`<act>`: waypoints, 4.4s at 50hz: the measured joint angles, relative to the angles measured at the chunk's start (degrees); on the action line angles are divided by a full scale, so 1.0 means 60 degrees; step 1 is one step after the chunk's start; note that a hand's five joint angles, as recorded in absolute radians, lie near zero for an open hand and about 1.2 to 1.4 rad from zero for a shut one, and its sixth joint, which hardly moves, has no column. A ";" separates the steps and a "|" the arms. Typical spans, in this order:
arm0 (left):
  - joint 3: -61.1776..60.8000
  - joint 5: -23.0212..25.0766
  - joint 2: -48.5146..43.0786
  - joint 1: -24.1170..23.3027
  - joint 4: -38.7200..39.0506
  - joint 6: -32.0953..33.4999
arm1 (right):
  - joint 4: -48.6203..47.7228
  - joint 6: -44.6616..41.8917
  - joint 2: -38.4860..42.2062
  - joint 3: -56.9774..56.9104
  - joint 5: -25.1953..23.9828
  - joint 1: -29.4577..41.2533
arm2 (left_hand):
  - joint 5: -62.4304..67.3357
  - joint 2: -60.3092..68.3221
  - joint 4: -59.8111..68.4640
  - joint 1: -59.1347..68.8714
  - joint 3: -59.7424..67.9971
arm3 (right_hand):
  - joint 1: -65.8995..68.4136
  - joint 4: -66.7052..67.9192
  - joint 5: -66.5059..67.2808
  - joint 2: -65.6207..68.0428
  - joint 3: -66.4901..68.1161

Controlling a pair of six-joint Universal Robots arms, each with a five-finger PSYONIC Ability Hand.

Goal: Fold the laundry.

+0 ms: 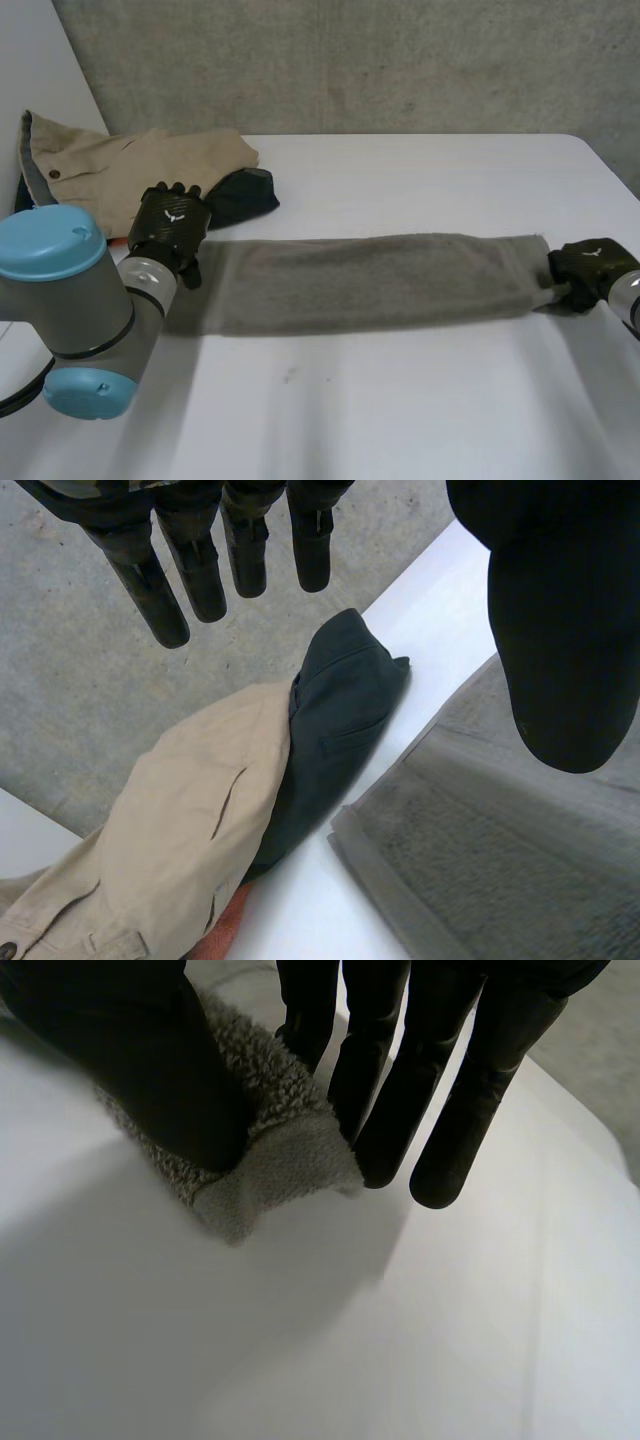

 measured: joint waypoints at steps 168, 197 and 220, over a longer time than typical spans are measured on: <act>0.2569 -0.0768 -0.1653 -0.2646 -0.3091 -0.0294 | 0.0847 0.3438 0.0303 -0.1384 0.1109 0.6084 | -0.0111 -0.0110 -0.0140 -0.0311 -0.0131 | -0.7596 -0.8931 -0.8586 -0.9031 -0.9107; 0.2936 0.3318 0.1122 -0.1612 -0.3814 -0.1594 | -0.0692 0.7268 -0.1595 0.2422 0.0302 0.4748 | -0.0111 -0.0110 -0.0140 -0.0311 -0.0132 | -0.7596 -0.8930 -0.8619 -0.9031 -0.9107; 0.2811 0.3285 0.0991 -0.1645 -0.3791 -0.1613 | -0.1242 0.7639 0.0181 0.0461 0.0754 0.6137 | -0.0110 -0.0110 -0.0140 -0.0311 -0.0131 | -0.3948 -0.4553 -0.4495 -0.4601 -0.4547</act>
